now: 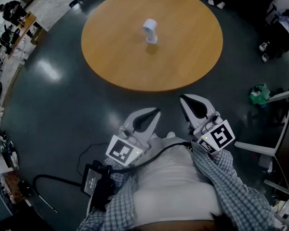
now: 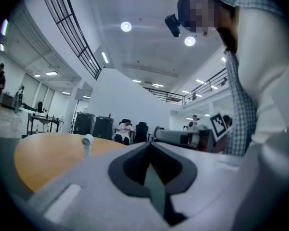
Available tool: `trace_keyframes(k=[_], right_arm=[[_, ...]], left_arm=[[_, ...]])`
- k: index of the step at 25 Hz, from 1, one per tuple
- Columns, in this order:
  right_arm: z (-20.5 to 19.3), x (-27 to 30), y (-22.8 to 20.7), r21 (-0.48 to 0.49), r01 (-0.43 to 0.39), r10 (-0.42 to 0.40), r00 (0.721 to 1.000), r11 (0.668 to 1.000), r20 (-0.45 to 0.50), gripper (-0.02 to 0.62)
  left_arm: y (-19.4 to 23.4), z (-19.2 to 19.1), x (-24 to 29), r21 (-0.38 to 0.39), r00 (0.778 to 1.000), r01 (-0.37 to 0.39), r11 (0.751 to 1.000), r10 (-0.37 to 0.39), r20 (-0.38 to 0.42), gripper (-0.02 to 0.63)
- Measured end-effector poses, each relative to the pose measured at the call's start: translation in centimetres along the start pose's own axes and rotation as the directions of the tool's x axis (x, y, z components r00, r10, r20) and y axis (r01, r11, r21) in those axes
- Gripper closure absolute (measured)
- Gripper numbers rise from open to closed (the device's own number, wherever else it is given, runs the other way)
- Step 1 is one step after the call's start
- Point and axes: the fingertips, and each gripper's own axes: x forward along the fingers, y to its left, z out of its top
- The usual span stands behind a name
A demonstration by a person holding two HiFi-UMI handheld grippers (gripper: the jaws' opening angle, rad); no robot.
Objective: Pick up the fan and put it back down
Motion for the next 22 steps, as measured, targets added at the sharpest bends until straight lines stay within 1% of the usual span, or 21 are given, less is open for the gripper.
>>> trace_keyframes(k=[9,22], right_arm=[[-0.07,0.05,0.52,-0.001,-0.005,0.005,1.0,1.0,-0.007,0.597],[-0.3,-0.6,-0.42,0.008,0.01,-0.009,1.0,1.0,-0.011,0.595]], left_arm=[[-0.22,0.15,-0.23,0.004,1.0,0.004,1.0,-0.004,0.0,0.606],[-0.57,-0.04,0.45,0.006,1.0,0.001,1.0,-0.001,-0.007,0.606]])
